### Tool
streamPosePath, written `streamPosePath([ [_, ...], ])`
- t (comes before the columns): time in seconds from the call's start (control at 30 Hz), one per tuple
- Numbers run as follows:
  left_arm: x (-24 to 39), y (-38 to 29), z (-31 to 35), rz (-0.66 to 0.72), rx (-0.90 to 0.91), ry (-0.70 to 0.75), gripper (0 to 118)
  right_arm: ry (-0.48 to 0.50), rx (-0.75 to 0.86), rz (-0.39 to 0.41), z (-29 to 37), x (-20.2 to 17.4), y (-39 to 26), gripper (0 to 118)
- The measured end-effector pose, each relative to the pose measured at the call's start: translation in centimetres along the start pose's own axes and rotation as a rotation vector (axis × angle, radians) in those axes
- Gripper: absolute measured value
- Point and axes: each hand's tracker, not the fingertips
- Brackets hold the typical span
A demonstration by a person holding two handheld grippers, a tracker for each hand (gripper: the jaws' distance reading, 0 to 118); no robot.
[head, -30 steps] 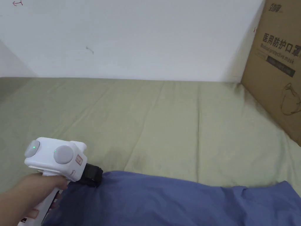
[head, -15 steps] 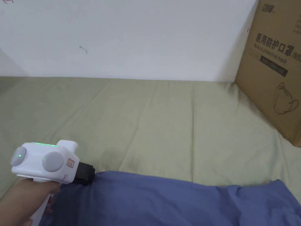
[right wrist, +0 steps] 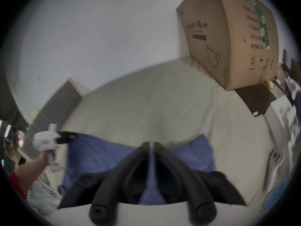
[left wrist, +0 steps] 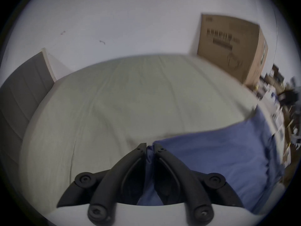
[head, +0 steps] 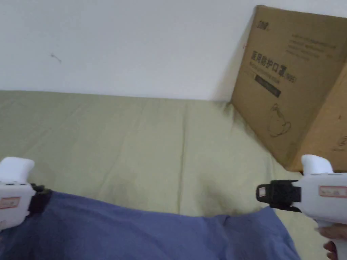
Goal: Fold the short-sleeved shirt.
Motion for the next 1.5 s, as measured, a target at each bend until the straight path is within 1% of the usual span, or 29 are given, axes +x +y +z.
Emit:
streamPosePath([
  [0.03, 0.1, -0.1, 0.8, 0.022, 0.028, -0.01, 6, -0.054, -0.025, 0.016, -1.3, 0.7, 0.8, 70],
  [0.07, 0.3, -0.2, 1.3, 0.023, 0.045, -0.006, 6, -0.093, -0.061, 0.017, -3.0, 1.6, 1.5, 116],
  [0.1, 0.4, -0.4, 1.8, 0.017, 0.044, -0.006, 6, -0.129, -0.112, -0.001, -4.6, 2.4, 1.9, 115],
  [0.13, 0.6, -0.6, 2.1, 0.013, 0.044, -0.007, 6, -0.153, -0.078, -0.003, -4.9, 3.1, 2.4, 110],
  [0.17, 0.7, -0.8, 2.3, 0.009, 0.043, -0.011, 6, -0.191, -0.12, -0.037, -6.5, 4.8, 2.4, 110],
  [0.23, 1.2, -1.0, 2.4, 0.004, 0.028, -0.029, 6, -0.254, -0.213, -0.1, -8.5, 6.4, 2.6, 110],
  [0.27, 1.3, -1.2, 2.4, 0.001, 0.025, -0.029, 6, -0.267, -0.261, -0.146, -9.6, 7.2, 2.4, 110],
  [0.3, 1.4, -1.4, 2.3, -0.003, 0.019, -0.026, 6, -0.267, -0.3, -0.185, -11.1, 7.1, 1.8, 108],
  [0.33, 1.1, -1.3, 1.8, -0.004, 0.015, -0.025, 6, -0.284, -0.33, -0.212, -11.9, 7.5, 1.5, 105],
  [0.37, 1.0, -1.4, 1.6, -0.004, 0.009, -0.027, 6, -0.288, -0.356, -0.222, -12.7, 7.7, 1.1, 100],
  [0.4, 0.9, -1.5, 1.3, -0.005, 0.0, -0.028, 6, -0.304, -0.384, -0.211, -13.4, 7.8, 0.8, 99],
  [0.43, 0.8, -1.7, 1.2, -0.008, -0.005, -0.024, 6, -0.34, -0.383, -0.164, -13.9, 7.7, 0.8, 99],
  [0.47, 0.9, -1.7, 1.0, -0.015, -0.015, -0.017, 6, -0.333, -0.385, -0.119, -14.0, 7.0, 1.0, 96],
  [0.5, 0.8, -1.9, 0.7, -0.021, -0.03, -0.009, 6, -0.361, -0.387, -0.092, -14.1, 6.5, 1.2, 92],
  [0.53, 0.7, -2.0, 0.6, -0.023, -0.039, -0.001, 6, -0.373, -0.389, -0.082, -14.0, 6.1, 1.3, 87],
  [0.57, 0.6, -2.1, 0.5, -0.021, -0.047, 0.007, 6, -0.364, -0.387, -0.088, -13.7, 5.9, 1.3, 84],
  [0.6, 0.2, -2.3, 0.3, -0.015, -0.053, 0.009, 6, -0.366, -0.385, -0.072, -13.3, 5.4, 1.5, 84],
  [0.63, 0.1, -2.3, 0.3, -0.008, -0.057, 0.011, 6, -0.36, -0.384, -0.055, -12.9, 4.9, 1.6, 68],
  [0.67, -0.1, -2.3, 0.5, 0.0, -0.062, 0.015, 6, -0.333, -0.38, -0.035, -12.4, 4.4, 1.7, 39],
  [0.7, -0.2, -2.4, 0.7, 0.009, -0.07, 0.022, 6, -0.278, -0.38, -0.025, -11.8, 4.0, 1.5, 1],
  [0.77, -0.1, -2.4, 1.6, 0.028, -0.084, 0.026, 6, -0.27, -0.369, -0.014, -10.2, 3.2, 1.5, 2],
  [0.83, -0.1, -2.4, 2.8, 0.038, -0.09, 0.022, 6, -0.237, -0.31, 0.009, -7.9, 2.4, 1.2, 2],
  [0.9, -0.2, -2.2, 4.4, 0.035, -0.088, 0.026, 6, -0.227, -0.228, 0.021, -4.5, 1.8, 1.5, 2],
  [1.03, -0.1, -0.8, 9.0, 0.045, -0.051, 0.016, 6, -0.187, -0.094, -0.015, 3.3, 1.4, 2.7, 2],
  [1.2, 1.0, 3.2, 16.9, 0.025, 0.046, 0.003, 6, -0.171, 0.057, -0.027, 14.6, 0.1, 5.0, 2],
  [1.27, 1.2, 5.0, 19.5, 0.005, 0.089, 0.009, 6, -0.153, 0.11, -0.021, 18.2, -0.5, 6.5, 2],
  [1.33, 1.4, 7.0, 22.3, 0.014, 0.119, -0.007, 6, -0.139, 0.152, -0.018, 21.6, -1.4, 8.1, 2],
  [1.4, 2.5, 9.0, 25.4, 0.019, 0.159, -0.019, 6, -0.147, 0.212, 0.001, 24.8, -2.7, 9.9, 2],
  [1.5, 2.8, 12.3, 27.8, 0.002, 0.192, -0.02, 6, -0.137, 0.294, 0.044, 27.7, -4.0, 13.3, 2],
])
